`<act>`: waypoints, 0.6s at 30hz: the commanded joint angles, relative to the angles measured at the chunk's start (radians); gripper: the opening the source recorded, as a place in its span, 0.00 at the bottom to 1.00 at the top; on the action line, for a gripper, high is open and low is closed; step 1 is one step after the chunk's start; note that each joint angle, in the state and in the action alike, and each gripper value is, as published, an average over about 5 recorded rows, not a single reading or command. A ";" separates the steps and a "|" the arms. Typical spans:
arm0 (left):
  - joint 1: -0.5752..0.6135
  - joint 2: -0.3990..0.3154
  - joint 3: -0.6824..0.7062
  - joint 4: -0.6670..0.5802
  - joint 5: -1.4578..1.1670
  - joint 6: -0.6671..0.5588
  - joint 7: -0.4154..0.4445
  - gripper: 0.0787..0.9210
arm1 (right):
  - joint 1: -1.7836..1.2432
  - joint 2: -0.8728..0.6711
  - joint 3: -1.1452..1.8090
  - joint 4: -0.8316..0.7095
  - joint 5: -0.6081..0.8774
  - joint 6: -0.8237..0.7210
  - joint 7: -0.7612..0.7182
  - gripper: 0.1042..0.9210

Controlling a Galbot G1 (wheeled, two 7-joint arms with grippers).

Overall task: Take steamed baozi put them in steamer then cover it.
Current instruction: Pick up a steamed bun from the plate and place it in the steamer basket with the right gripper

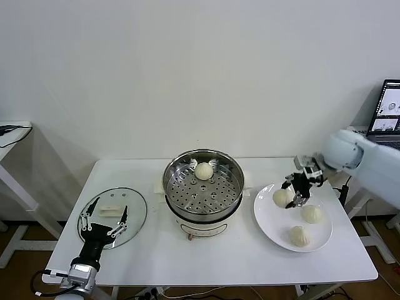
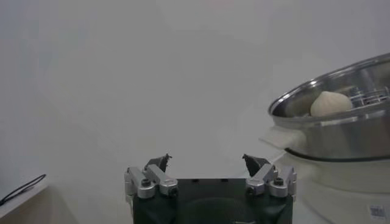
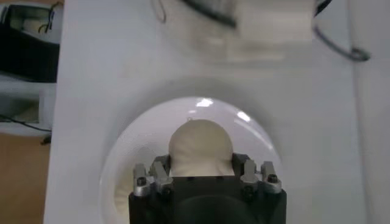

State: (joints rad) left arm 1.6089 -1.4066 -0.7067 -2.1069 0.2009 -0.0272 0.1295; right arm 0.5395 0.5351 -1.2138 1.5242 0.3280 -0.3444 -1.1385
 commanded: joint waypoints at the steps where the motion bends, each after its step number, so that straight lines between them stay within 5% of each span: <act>1: 0.002 0.001 -0.001 -0.010 -0.001 -0.002 0.001 0.88 | 0.353 -0.011 -0.233 0.184 0.177 -0.128 0.001 0.70; 8: 0.005 0.001 -0.004 -0.026 -0.001 -0.001 -0.001 0.88 | 0.398 0.154 -0.244 0.206 0.269 -0.219 0.053 0.68; 18: 0.002 0.001 -0.009 -0.028 -0.002 0.002 -0.001 0.88 | 0.289 0.465 -0.184 0.032 0.296 -0.261 0.096 0.68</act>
State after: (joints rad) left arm 1.6108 -1.4054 -0.7154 -2.1327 0.1996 -0.0265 0.1284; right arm 0.8012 0.8167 -1.3720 1.6014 0.5676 -0.5572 -1.0613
